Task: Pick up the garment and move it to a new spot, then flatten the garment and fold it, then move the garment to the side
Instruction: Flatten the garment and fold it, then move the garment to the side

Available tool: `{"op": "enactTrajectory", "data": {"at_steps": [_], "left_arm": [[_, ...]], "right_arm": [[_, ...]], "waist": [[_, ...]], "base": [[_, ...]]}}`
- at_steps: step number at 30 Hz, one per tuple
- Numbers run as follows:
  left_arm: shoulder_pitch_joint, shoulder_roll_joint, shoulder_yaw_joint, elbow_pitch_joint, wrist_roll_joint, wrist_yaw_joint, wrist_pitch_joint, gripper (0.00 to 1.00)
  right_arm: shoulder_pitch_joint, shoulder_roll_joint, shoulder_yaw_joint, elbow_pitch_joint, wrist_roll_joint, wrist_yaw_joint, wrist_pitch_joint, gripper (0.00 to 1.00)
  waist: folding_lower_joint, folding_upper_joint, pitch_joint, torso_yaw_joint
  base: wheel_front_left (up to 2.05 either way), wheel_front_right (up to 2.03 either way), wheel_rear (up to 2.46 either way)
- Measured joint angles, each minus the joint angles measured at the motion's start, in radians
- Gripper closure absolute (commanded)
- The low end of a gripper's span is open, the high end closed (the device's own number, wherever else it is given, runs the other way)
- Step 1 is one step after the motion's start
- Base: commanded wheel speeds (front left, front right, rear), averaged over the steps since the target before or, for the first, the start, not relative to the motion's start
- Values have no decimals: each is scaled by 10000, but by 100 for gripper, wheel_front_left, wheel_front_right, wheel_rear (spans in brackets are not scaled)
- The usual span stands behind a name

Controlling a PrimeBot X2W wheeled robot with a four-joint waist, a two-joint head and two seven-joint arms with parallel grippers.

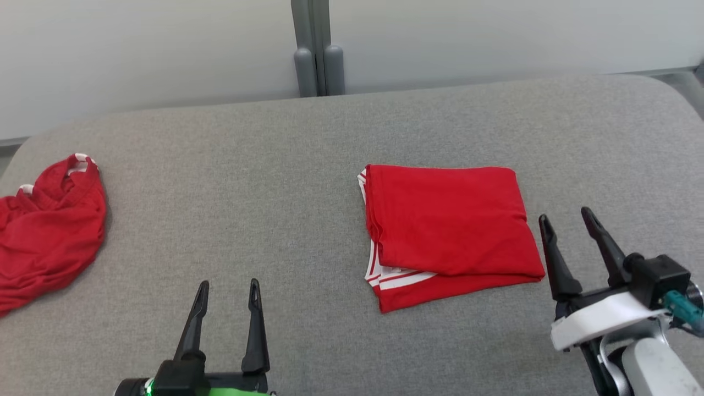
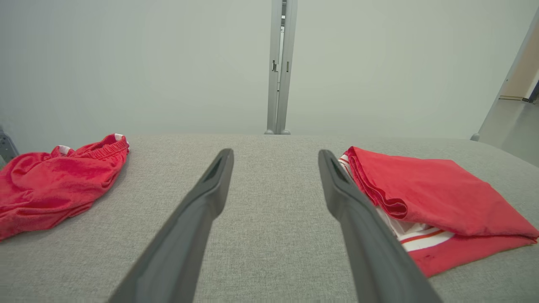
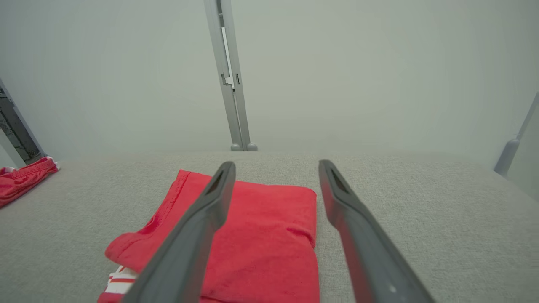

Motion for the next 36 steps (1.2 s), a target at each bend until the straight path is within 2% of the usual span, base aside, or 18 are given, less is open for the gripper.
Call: {"op": "enactTrajectory", "data": {"at_steps": [7,11,26,36], "left_arm": [[545,0,343,-290,84,-240,-2,0],[778,0,479,-453,288,-353,-2,0],[1216,0,604,-291,360,-453,0,0],[1189,0,483,-259,454,-497,-2,0]], "right_arm": [[909,752,-257,-623,-790,0,-8,0],[1281,953,-284,-773,-1068,0,-8,0],[1729,1149,-174,-617,-1373,0,-8,0],[1728,1095,-247,-596,-1342,0,-8,0]], "waist": [[0,0,-713,-175],[0,0,-992,-237],[0,0,-1187,-302],[0,0,-1047,-60]], "base": [[0,0,0],[0,0,0],[0,0,0],[0,0,0]]}}
